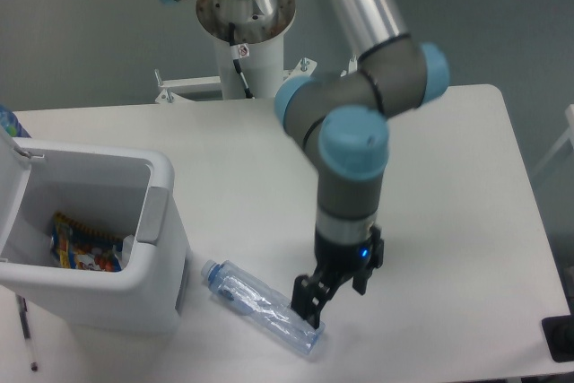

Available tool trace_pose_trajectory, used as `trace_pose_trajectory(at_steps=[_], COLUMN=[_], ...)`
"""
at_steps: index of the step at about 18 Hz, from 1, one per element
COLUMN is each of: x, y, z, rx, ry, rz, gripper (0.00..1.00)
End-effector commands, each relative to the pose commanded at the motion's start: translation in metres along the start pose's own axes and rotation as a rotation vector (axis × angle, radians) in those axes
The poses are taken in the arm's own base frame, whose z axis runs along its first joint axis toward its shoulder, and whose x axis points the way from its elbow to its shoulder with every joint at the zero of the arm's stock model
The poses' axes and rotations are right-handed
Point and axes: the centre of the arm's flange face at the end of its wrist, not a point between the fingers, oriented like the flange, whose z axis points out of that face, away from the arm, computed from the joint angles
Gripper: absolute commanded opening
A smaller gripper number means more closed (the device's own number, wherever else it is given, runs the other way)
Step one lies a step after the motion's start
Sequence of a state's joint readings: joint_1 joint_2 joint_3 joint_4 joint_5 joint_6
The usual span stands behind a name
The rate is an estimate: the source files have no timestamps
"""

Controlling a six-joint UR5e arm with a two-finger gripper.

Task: Place the trash in the trash can
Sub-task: 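Grasp the clear plastic bottle near its base with the gripper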

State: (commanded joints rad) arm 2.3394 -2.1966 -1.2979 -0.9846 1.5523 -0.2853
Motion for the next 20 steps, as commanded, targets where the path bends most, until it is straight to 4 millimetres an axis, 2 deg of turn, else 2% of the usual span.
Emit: trace_pose_trajectory(at_steps=[9,13,16,20], x=[0.041,0.041,0.052,0.053], y=[0.022,0.028,0.04,0.043], z=[0.049,0.061,0.08,0.086], rx=[-0.045,-0.059,-0.053,-0.061], ry=[-0.064,-0.08,-0.173,-0.182], rz=[0.016,0.003,0.043,0.045], gripper=[1.0,0.96,0.95,0.94])
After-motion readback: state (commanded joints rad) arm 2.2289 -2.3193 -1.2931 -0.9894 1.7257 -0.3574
